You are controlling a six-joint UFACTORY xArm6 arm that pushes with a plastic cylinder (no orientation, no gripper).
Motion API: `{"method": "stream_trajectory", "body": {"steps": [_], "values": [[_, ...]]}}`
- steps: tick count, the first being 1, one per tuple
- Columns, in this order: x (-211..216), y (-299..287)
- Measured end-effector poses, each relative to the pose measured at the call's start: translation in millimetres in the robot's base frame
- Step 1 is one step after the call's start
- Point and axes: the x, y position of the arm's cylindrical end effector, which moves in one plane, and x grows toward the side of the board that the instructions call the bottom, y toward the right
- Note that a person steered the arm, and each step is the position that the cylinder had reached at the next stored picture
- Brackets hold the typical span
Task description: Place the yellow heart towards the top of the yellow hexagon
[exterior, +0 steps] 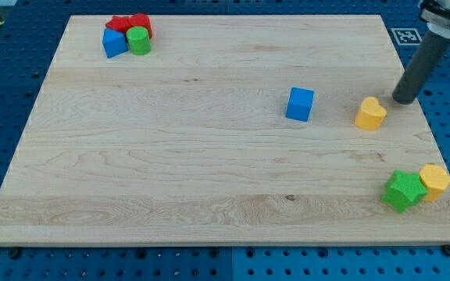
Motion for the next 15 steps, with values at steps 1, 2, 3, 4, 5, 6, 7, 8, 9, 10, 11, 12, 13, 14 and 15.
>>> {"method": "stream_trajectory", "body": {"steps": [1,2,3,4,5,6,7,8,9,10,11,12,13,14,15], "values": [[2,-37],[38,-39],[75,-30],[47,-32],[28,-63],[28,-107],[48,-102],[77,-68],[80,-66],[52,-83],[53,-58],[91,-16],[100,-18],[70,-36],[42,-1]]}}
